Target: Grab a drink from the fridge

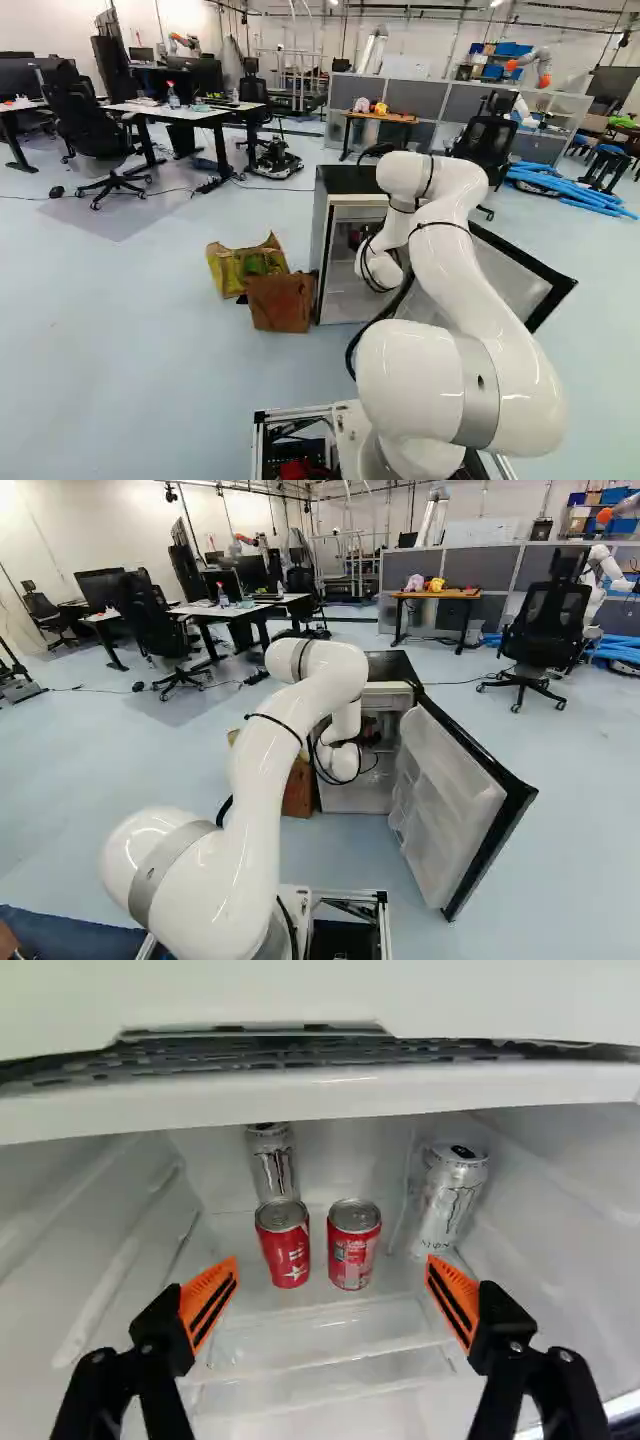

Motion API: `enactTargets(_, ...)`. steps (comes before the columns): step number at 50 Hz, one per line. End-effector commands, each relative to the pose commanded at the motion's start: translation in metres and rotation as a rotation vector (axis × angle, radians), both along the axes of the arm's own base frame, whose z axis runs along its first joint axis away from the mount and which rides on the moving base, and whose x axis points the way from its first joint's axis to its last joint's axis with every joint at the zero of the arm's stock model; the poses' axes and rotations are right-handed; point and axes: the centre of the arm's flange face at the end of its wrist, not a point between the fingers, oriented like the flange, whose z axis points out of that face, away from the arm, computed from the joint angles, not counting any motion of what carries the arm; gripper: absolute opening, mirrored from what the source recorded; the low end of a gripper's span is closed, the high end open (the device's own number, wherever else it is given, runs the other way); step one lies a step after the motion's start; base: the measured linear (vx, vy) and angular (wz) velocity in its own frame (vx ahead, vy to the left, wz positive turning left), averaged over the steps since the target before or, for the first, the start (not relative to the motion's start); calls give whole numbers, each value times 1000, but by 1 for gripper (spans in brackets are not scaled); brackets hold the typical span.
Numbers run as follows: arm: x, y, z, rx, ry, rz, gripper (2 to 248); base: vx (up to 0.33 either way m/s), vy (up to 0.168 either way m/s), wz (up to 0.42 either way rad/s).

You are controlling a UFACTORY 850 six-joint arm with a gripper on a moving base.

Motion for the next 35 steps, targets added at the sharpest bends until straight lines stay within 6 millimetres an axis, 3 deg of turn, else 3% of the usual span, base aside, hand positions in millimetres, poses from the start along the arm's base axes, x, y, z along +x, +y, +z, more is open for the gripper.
enactTargets(12,12,-1,-5,-5,-6,4,247,0,0,0)
enactTargets(35,17,-10,-12,-3,26,-6,247,0,0,0)
